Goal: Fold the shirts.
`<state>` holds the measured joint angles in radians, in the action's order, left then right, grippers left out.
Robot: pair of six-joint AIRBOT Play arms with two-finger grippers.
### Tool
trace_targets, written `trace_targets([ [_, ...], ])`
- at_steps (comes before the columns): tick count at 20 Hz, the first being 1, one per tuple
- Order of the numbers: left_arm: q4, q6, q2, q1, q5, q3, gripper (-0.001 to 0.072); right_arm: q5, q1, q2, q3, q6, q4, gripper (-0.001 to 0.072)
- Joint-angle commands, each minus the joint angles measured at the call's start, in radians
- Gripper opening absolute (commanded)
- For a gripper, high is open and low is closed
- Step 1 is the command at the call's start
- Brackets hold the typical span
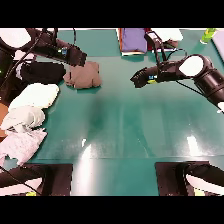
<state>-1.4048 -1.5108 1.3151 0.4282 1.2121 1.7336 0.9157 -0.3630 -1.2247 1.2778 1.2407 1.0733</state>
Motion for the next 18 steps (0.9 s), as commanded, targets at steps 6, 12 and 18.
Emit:
trace_targets([
  [6, 0.000, 0.000, 0.000, 0.000, 0.000, 0.000, 0.0027, 0.000, 0.000, 0.000, 0.001, 0.000, 0.000, 0.0018],
  [12, -0.116, -0.041, 0.013, -0.001, -0.115, 0.000, 0.0532, 0.000, 0.000, 0.000, 0.001, 0.000, 0.000, 0.0018],
  [18, -0.201, -0.140, 0.234, -0.126, -0.094, 0.000, 0.0672, 0.000, -0.001, 0.000, 0.001, 0.000, -0.009, 0.0018],
])
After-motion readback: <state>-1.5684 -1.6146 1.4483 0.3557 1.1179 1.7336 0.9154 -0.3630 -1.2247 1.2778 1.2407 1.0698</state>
